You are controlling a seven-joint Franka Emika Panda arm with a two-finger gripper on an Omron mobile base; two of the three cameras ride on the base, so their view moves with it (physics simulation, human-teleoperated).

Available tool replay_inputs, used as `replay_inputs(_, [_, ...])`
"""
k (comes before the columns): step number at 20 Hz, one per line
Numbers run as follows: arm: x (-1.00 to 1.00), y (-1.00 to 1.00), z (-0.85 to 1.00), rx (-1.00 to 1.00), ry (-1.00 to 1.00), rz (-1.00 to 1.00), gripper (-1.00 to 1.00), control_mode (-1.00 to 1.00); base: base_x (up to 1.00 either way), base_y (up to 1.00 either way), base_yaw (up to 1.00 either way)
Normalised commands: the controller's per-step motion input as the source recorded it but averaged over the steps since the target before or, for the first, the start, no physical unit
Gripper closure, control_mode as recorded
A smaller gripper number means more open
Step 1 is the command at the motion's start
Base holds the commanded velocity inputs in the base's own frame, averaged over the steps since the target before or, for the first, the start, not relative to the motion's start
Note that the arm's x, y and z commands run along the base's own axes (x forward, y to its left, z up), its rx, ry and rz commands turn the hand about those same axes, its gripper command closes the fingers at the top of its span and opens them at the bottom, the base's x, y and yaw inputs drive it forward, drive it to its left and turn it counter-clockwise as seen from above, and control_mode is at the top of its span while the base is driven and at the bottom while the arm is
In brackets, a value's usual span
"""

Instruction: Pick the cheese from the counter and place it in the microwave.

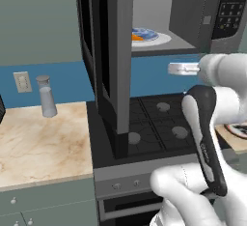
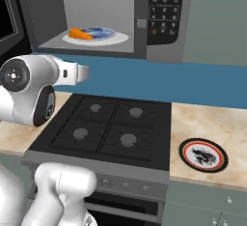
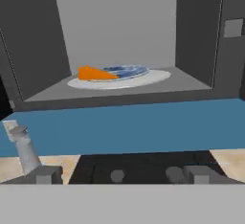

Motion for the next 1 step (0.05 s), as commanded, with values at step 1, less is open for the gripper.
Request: replay_inputs(1, [-1.0,0.04,0.0,0.0,0.17,-0.06,-1.0,-1.0,0.0,0.0,0.0])
